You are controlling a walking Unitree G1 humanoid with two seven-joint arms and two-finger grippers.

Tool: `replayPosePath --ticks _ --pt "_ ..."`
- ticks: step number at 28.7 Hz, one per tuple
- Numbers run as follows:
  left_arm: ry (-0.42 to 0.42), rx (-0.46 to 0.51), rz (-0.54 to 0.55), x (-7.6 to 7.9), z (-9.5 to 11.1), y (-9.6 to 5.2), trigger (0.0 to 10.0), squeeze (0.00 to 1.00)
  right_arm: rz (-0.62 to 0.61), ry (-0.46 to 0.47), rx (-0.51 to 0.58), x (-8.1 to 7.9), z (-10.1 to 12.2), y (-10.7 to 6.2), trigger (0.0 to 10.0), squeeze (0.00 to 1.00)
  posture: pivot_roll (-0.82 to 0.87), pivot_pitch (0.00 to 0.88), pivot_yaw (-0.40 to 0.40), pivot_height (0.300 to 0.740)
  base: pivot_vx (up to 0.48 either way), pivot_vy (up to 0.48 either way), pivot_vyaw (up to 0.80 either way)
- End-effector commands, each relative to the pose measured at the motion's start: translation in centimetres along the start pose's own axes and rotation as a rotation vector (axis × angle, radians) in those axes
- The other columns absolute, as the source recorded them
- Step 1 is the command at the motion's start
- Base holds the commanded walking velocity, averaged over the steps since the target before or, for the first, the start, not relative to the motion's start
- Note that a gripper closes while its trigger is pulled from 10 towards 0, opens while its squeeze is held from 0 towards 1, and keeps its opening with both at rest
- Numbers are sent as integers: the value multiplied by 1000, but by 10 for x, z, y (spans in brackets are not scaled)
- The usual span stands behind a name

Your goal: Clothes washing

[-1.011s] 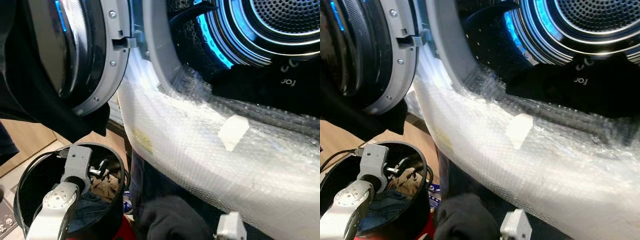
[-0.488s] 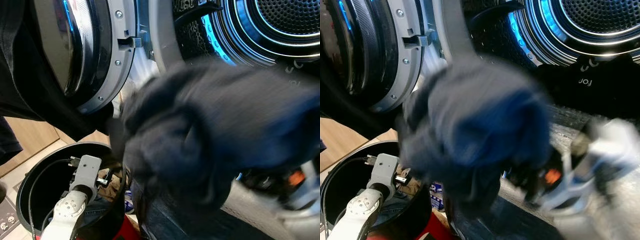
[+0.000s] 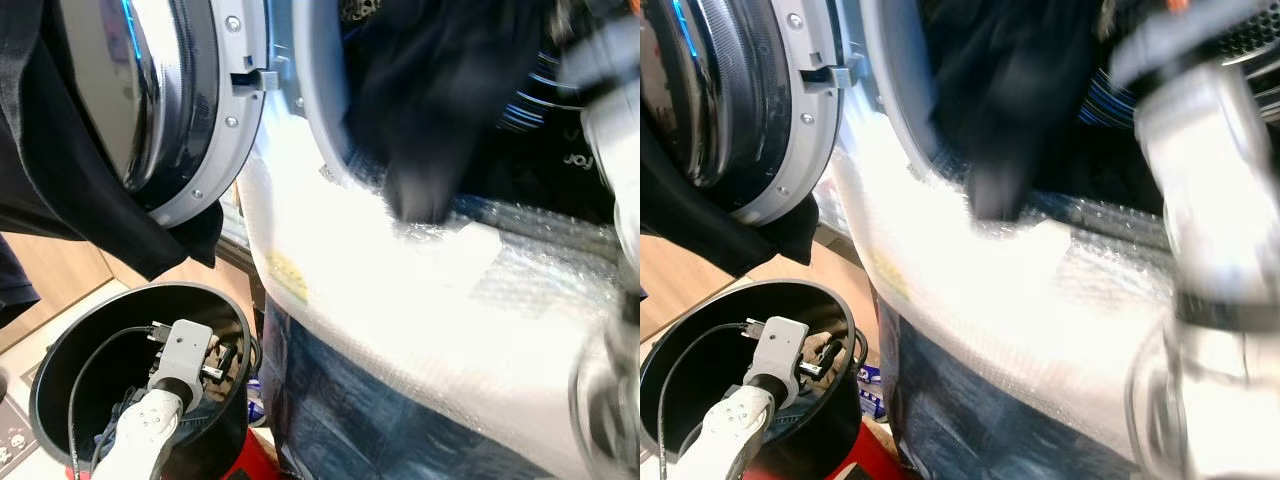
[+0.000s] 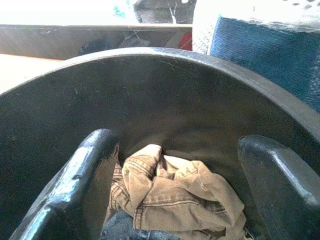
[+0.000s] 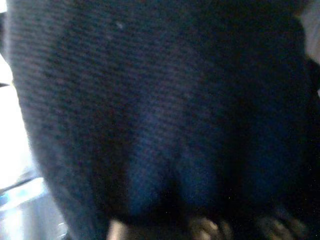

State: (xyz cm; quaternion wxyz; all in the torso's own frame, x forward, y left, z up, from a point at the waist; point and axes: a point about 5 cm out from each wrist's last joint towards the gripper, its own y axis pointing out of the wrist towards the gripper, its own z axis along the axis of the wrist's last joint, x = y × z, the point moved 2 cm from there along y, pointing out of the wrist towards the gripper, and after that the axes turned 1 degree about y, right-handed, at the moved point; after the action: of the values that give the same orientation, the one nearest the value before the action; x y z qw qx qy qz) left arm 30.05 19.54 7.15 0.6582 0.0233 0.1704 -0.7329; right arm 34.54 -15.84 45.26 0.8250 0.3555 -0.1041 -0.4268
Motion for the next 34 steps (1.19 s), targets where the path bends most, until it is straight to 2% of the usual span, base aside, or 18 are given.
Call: replayPosePath --ticks 1,3,4,5,6,8,11,12,13,14,15,17,18,19,20,25,32,34 --pt "8 -18 -3 2 -7 -2 10000 0 -70 -42 42 10 14 12 0 0 -43 50 -24 740 0 0 0" --pt "13 -12 -16 6 -5 -1 10000 0 -202 -48 14 27 15 33 0 0 -48 45 -30 740 0 0 0" --pt "8 -7 -17 8 -4 0 10000 0 -273 -95 -16 32 14 42 0 0 -51 43 -26 740 0 0 0" --pt "5 -6 -28 12 -4 0 10000 0 -386 -223 -161 42 0 49 0 0 -52 36 -28 740 0 0 0" --pt "3 -7 -33 13 -4 0 10000 0 -475 -262 -220 50 -5 49 0 0 -54 35 -26 740 0 0 0" --pt "6 -10 -34 13 -5 0 10000 0 -549 -313 -245 56 -5 49 0 0 -55 32 -30 740 0 0 0" --pt "6 -10 -33 13 -5 1 10000 0 -576 -349 -249 58 -4 48 0 0 -59 33 -36 740 0 0 0" --pt "7 -10 -31 13 -5 1 10000 0 -641 -360 -269 66 -6 43 10000 0 -50 29 -42 740 0 0 0" --pt "9 -9 -27 13 -5 2 10000 0 -783 -449 -342 84 -14 26 10000 0 -41 23 -47 740 0 0 0" --pt "10 -9 -26 13 -5 2 10000 0 -817 -477 -360 89 -15 22 10000 0 -41 23 -47 740 0 0 0" --pt "10 -10 -22 13 -5 1 10000 0 -726 -539 -400 84 -24 25 10000 0 -36 24 -46 740 0 0 0" --pt "12 -9 -20 12 -5 0 10000 0 -730 -528 -413 85 -30 24 10000 0 -27 29 -46 740 0 0 0" --pt "12 -11 -17 12 -5 -1 10000 0 -742 -559 -426 86 -31 22 10000 255 -24 31 -47 740 0 0 0" --pt "11 -13 -15 11 -6 -1 10000 0 -735 -591 -437 86 -31 22 10000 255 -24 31 -47 740 0 0 0" --pt "14 -16 -14 10 -6 -2 10000 0 -724 -651 -465 87 -32 21 10000 1000 -23 34 -48 740 0 0 0" --pt "15 -16 -16 9 -7 -2 10000 0 -707 -698 -478 87 -31 22 10000 1000 -30 34 -43 740 0 0 0" --pt "17 -11 -40 14 -4 1 10000 0 -673 -615 -512 87 -46 18 10000 1000 -40 36 -32 740 0 0 0" --pt "23 -1 -52 15 -1 2 10000 0 -675 -648 -520 87 -46 18 10000 1000 -41 44 -21 740 0 0 0"
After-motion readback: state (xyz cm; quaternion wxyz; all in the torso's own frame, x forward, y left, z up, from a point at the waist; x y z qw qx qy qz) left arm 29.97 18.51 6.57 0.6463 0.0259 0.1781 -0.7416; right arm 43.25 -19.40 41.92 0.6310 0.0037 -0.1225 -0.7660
